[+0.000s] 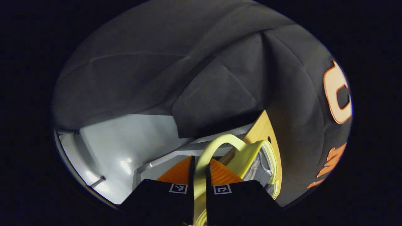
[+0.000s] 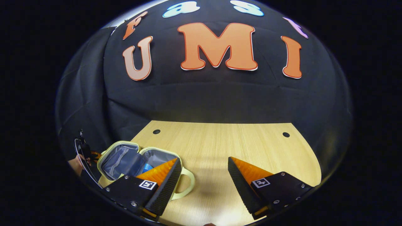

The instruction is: First open the suitcase, pack the skin care products into it, and then close the suitcase.

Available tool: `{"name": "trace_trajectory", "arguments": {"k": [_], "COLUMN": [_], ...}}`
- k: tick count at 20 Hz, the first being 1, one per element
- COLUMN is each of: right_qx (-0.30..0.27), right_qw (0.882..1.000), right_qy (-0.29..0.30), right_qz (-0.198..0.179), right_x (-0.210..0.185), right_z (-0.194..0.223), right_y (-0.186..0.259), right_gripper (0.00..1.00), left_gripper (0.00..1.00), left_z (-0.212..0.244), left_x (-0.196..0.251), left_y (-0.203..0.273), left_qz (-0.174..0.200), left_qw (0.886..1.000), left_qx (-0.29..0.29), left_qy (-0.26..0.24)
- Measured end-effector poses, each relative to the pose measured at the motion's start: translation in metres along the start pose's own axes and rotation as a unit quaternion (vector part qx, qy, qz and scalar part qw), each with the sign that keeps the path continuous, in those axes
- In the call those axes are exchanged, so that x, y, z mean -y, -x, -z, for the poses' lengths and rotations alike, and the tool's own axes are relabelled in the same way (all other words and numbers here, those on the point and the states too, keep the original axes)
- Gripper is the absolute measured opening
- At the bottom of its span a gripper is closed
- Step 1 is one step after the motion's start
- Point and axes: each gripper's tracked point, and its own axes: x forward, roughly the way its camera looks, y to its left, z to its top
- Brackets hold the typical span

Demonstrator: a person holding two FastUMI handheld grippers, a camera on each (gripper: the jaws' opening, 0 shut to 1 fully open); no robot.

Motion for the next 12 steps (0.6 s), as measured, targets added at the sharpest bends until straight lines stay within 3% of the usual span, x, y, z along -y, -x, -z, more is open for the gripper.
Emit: {"name": "trace_trajectory", "arguments": {"k": [2, 8, 12], "right_qx": [0.004, 0.025, 0.036], "right_qw": [1.0, 0.999, 0.999], "right_qy": [0.003, 0.017, 0.031], "right_qz": [0.0, -0.011, -0.022], "right_x": [0.005, 0.02, 0.025], "right_z": [0.0, -0.018, -0.025], "right_y": [0.0, 0.002, 0.003], "right_gripper": [0.95, 0.95, 0.95], "left_gripper": [0.05, 0.05, 0.04], "left_z": [-0.003, -0.028, -0.029], "left_x": [0.008, 0.053, 0.103], "left_y": [0.01, 0.061, 0.103], "left_qz": [0.01, 0.046, 0.082], "left_qw": [0.999, 0.991, 0.976], "left_qx": [0.011, 0.071, 0.107], "left_qy": [-0.031, -0.106, -0.169]}}
